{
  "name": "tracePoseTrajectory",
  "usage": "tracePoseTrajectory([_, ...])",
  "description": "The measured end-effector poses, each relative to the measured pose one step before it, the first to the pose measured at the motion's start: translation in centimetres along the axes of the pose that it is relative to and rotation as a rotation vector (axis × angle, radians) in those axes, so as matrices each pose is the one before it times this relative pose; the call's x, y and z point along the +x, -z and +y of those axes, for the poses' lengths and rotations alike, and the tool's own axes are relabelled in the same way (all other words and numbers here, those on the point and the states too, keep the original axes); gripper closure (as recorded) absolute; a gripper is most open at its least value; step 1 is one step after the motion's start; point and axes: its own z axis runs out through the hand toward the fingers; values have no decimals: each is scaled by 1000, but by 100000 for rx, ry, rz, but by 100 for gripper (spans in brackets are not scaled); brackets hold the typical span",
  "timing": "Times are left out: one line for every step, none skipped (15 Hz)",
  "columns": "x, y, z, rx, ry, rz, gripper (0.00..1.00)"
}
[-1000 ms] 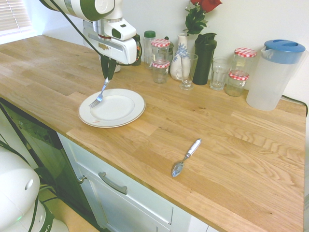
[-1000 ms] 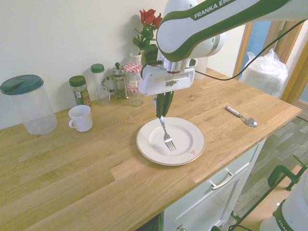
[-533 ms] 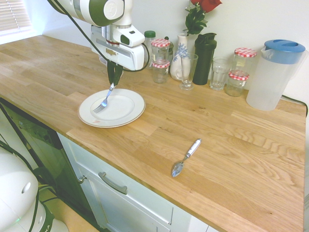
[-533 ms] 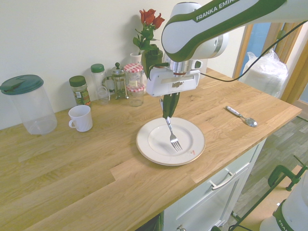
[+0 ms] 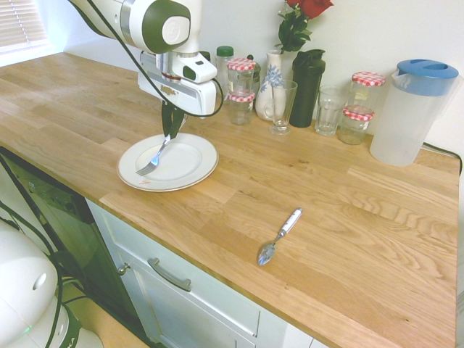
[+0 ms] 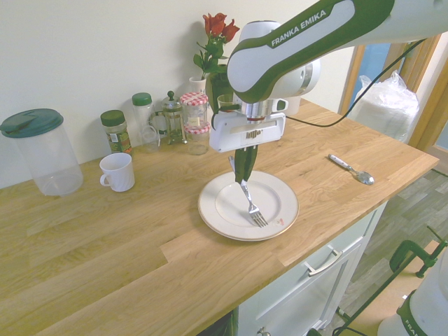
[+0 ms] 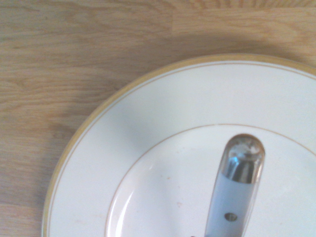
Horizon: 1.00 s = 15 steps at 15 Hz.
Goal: Put the fork into the plate
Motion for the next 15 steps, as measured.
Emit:
tracePoseTrajectory([-45, -182, -390, -1044, -718, 688, 100])
tracePoseTrajectory([5, -314, -337, -1242, -1193, 794, 100])
tracePoseTrajectory([48, -440, -357, -1143, -1079, 547, 100])
tracePoseTrajectory([124, -454, -250, -1064, -424, 52, 100])
tracePoseTrajectory([165, -483, -216, -722, -472, -110, 100])
tracePoseTrajectory([158, -420, -184, -668, -342, -86, 100])
tracePoseTrajectory([186, -422, -112, -1040, -686, 464, 100])
tracePoseTrajectory([175, -367, -110, -1077, -1068, 675, 100])
tracePoseTrajectory([151, -301, -164, -708, -635, 211, 100])
tracePoseTrajectory([110, -287, -174, -364, -161, -99, 100])
tracePoseTrajectory([26, -295, -143, -284, 27, -13, 100])
tracePoseTrajectory([15, -257, -96, -296, 123, 196, 100])
tracePoseTrajectory([29, -213, -39, -369, -13, 8, 100])
tracePoseTrajectory([19, -173, -43, -277, 12, -166, 0])
tracePoseTrajectory([28, -117, -42, -186, 6, -143, 0])
